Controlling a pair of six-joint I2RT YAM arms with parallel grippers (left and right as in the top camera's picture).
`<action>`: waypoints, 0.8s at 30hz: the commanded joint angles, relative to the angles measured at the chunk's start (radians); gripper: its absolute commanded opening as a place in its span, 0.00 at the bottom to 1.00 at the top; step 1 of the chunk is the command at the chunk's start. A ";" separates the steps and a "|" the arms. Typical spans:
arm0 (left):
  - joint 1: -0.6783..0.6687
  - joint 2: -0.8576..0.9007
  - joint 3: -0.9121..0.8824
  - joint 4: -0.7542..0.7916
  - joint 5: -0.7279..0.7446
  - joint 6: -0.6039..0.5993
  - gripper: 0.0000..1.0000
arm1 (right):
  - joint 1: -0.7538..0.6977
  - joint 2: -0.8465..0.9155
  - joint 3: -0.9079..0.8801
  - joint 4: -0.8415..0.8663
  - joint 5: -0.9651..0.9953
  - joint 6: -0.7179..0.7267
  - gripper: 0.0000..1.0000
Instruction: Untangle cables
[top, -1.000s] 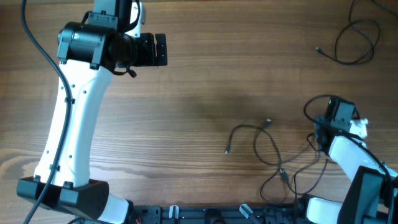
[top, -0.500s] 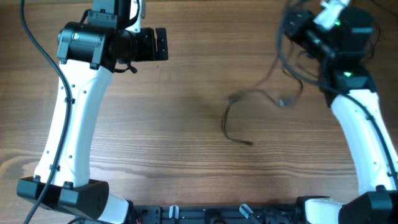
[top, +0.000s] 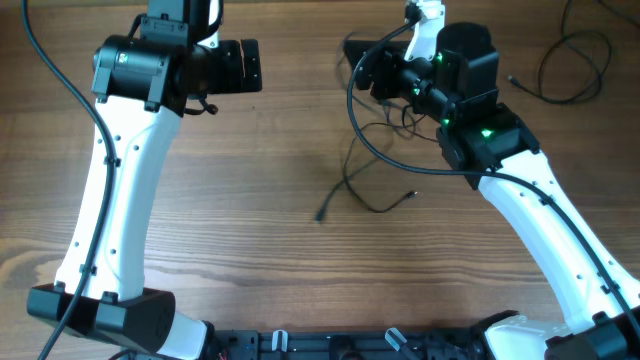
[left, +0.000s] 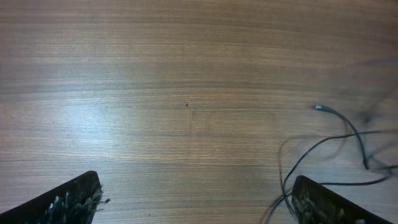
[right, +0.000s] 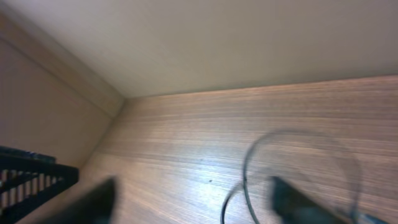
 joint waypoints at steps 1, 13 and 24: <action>-0.001 0.009 -0.003 0.023 0.023 -0.039 1.00 | 0.000 0.006 0.020 -0.006 0.133 -0.022 1.00; -0.013 0.305 -0.003 0.148 0.330 -0.312 1.00 | -0.129 -0.050 0.020 -0.282 0.608 -0.073 0.99; -0.148 0.447 -0.003 0.135 -0.013 -0.983 1.00 | -0.133 -0.050 0.020 -0.383 0.596 0.003 1.00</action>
